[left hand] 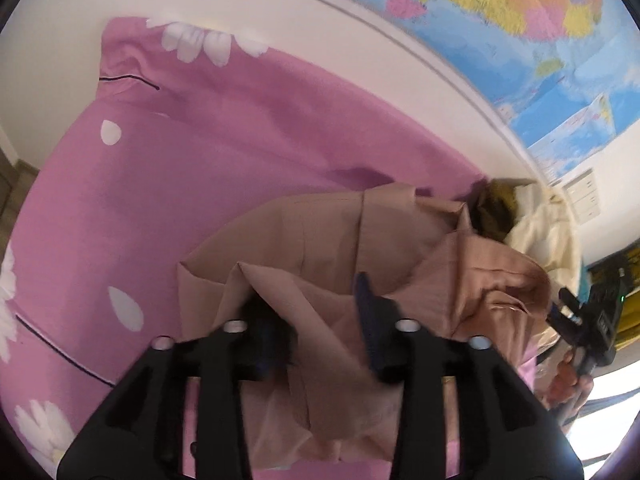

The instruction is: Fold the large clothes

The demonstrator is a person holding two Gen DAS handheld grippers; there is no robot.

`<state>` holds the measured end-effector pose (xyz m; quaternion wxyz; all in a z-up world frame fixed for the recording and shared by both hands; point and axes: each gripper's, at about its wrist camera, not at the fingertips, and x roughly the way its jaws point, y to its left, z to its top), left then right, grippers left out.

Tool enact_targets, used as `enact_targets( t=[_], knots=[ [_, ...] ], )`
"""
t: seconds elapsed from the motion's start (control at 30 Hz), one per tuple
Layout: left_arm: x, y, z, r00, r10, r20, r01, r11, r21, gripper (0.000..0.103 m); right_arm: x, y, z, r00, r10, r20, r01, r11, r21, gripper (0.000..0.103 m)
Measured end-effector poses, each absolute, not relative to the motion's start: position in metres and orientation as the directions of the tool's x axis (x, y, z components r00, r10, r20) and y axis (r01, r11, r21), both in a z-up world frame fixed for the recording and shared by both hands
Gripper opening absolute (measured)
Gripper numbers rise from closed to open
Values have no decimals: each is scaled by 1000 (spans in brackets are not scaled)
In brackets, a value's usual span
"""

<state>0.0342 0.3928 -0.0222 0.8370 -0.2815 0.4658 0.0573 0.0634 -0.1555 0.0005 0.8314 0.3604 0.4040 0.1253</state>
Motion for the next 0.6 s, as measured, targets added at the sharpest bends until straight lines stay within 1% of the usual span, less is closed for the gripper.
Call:
enact_targets(
  t=[0.1,0.13,0.17,0.2,0.27,0.3,0.33,0.47,0.53,0.57,0.6],
  knots=[
    [28,395,-20,607,-195,-771,-339,814,-472,48,49,-134,21,671,473,-571,-31,787,616,63],
    [26,394,-18,618,-183,-765,-335,819,-466,51,48,-124,24,666,468,-581,-59,809,585,63],
    [23,392,-16,631,-170,-757,-330,824,-461,52,48,-109,26,655,456,-602,-91,839,536,63],
    [22,392,-15,641,-162,-750,-327,827,-458,56,49,-98,26,644,451,-618,-117,856,503,63],
    [15,391,-9,669,-137,-730,-329,827,-456,62,53,-65,20,613,411,-675,-178,904,389,63],
    [13,392,-6,682,-134,-719,-325,825,-462,69,58,-51,14,591,401,-700,-203,914,352,63],
    [8,392,-2,700,-131,-702,-320,821,-473,73,61,-41,9,574,399,-715,-220,916,335,63],
    [-7,389,13,743,-100,-662,-295,839,-458,74,73,1,-15,532,343,-774,-287,933,216,63],
    [-16,381,20,753,-64,-655,-281,869,-408,79,79,12,-24,513,341,-788,-299,931,209,62],
    [-19,374,23,751,-50,-658,-264,891,-369,79,83,16,-29,504,334,-796,-302,932,199,59],
    [-20,369,24,748,-46,-663,-250,905,-344,80,85,18,-32,507,323,-799,-300,935,187,44]
  ],
)
